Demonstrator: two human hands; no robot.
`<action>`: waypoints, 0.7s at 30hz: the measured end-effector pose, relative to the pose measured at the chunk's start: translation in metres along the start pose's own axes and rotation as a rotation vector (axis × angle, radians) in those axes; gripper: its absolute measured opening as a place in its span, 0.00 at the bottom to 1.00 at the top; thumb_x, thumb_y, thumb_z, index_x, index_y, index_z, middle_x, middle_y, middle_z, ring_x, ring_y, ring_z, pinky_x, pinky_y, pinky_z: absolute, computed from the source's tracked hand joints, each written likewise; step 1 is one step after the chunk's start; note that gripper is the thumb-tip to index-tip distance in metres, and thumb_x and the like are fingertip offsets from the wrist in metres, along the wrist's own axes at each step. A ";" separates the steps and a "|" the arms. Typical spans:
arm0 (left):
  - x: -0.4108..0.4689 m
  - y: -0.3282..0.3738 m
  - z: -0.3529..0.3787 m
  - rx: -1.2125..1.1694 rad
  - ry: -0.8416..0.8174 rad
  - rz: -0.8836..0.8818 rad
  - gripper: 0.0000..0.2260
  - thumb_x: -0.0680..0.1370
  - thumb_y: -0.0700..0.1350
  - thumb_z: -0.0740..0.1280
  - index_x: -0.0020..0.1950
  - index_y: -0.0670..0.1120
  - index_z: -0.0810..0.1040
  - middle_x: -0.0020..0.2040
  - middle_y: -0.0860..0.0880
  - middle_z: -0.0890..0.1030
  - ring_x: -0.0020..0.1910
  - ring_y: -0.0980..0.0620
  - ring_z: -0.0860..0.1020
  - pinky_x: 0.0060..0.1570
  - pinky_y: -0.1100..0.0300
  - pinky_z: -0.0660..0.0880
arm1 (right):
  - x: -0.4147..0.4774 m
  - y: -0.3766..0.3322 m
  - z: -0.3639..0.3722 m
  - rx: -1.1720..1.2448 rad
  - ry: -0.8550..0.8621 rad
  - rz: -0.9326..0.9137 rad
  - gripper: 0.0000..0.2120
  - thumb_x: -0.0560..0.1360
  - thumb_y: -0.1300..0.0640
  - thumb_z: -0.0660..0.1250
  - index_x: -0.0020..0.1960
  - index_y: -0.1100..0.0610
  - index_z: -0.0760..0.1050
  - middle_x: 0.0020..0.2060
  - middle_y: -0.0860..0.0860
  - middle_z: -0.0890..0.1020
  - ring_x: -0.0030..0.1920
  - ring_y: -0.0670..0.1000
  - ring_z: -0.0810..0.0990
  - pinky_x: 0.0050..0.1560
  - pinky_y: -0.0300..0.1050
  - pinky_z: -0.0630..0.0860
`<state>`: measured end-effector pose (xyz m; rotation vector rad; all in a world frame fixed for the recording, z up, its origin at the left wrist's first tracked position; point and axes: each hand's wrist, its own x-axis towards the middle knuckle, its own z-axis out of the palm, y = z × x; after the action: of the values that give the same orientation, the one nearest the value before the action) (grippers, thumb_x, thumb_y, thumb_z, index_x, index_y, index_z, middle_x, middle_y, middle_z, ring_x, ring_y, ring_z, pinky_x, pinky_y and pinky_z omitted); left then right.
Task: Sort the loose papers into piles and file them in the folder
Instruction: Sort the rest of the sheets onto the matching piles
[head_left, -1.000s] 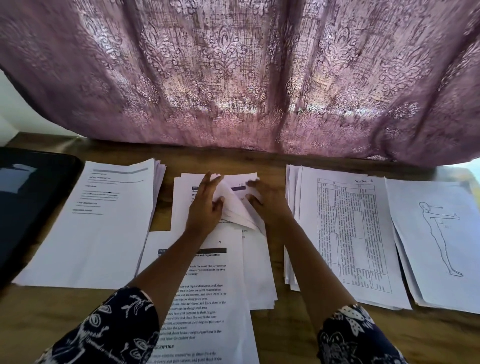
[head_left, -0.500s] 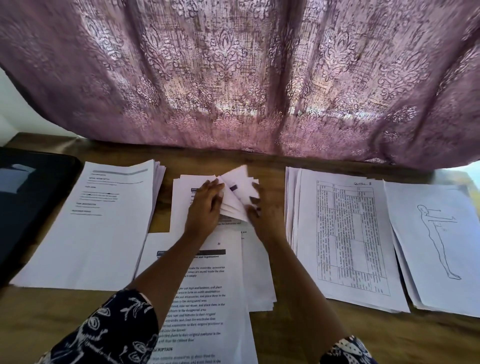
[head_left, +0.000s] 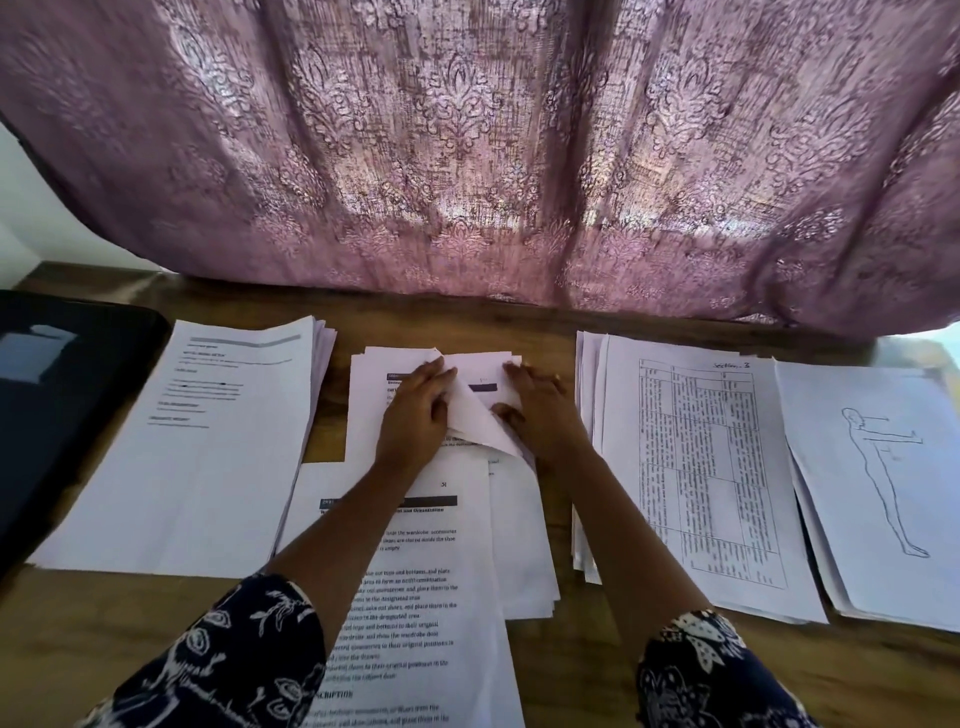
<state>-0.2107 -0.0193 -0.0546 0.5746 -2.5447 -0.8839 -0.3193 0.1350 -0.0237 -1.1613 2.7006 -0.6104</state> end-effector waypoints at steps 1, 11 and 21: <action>0.000 0.001 0.000 0.002 0.001 0.000 0.18 0.81 0.41 0.63 0.71 0.45 0.72 0.73 0.47 0.68 0.74 0.47 0.65 0.71 0.55 0.59 | -0.002 0.000 0.000 -0.001 0.004 0.002 0.27 0.77 0.49 0.65 0.72 0.58 0.65 0.68 0.57 0.72 0.70 0.58 0.68 0.72 0.53 0.59; -0.003 0.007 -0.006 -0.156 -0.007 -0.057 0.22 0.81 0.53 0.57 0.73 0.47 0.69 0.74 0.49 0.68 0.72 0.48 0.67 0.71 0.53 0.64 | -0.029 -0.031 0.003 0.481 0.254 0.258 0.23 0.76 0.55 0.69 0.69 0.55 0.68 0.60 0.55 0.79 0.51 0.53 0.80 0.51 0.43 0.75; -0.001 0.008 -0.007 -0.135 0.058 -0.022 0.23 0.80 0.43 0.65 0.74 0.46 0.66 0.75 0.47 0.66 0.71 0.51 0.66 0.68 0.57 0.63 | -0.035 -0.014 0.013 0.205 -0.047 -0.205 0.18 0.80 0.56 0.60 0.69 0.57 0.72 0.69 0.54 0.73 0.68 0.54 0.71 0.68 0.51 0.67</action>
<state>-0.2083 -0.0163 -0.0440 0.5792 -2.4089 -1.0225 -0.2823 0.1472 -0.0304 -1.3848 2.4290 -0.8539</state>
